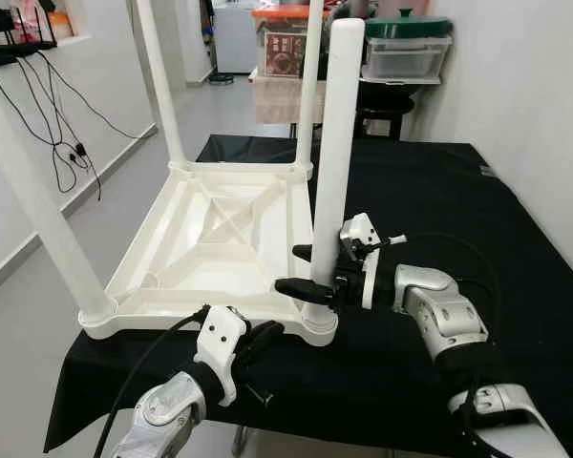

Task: Building children table

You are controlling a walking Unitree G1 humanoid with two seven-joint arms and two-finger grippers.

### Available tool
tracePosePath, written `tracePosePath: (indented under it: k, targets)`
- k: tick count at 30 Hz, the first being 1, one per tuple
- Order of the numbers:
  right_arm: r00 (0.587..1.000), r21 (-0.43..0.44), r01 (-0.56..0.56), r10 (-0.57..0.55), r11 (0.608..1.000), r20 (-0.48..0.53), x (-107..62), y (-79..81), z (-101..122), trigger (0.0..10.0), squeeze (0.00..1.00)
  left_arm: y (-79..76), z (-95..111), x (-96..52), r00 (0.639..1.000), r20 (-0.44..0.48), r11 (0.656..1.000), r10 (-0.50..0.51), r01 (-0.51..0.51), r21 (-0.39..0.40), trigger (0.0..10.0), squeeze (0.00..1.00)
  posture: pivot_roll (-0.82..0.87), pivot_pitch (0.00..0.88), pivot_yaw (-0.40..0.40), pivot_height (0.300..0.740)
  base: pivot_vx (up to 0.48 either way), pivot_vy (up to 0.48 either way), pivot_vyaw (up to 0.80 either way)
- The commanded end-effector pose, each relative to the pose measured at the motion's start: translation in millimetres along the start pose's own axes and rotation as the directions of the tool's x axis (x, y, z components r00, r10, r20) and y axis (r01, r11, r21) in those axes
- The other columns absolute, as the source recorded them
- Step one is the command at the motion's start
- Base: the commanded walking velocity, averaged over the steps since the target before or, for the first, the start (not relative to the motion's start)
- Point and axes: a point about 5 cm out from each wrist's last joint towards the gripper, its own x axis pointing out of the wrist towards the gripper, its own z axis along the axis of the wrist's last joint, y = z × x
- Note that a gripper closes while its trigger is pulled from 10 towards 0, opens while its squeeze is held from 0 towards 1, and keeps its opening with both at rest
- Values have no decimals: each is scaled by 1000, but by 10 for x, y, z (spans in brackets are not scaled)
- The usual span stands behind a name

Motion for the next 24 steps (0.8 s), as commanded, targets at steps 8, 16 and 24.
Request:
tracePosePath:
  k: [8, 16, 24]
  targets:
    - [998, -4, -60, 60, 998, -7, -85, 2, -34, 0, 0, -21, -15, 6, 1000, -7, 1000, 2, -2, 0, 10000, 0, -12, 0, -37, 740, 0, 0, 0]
    - [991, -29, 134, -133, 991, 32, -155, 128, -150, 0, 0, -11, 0, -19, 1000, -3, 1000, 4, -4, -3, 10000, 0, -32, 0, -41, 740, 0, 0, 0]
    - [702, -32, 712, -712, 702, 7, 188, 488, -338, 0, 0, 31, -2, -39, 1000, -10, 1000, 0, 0, 3, 10000, 0, -48, 0, -22, 740, 0, 0, 0]
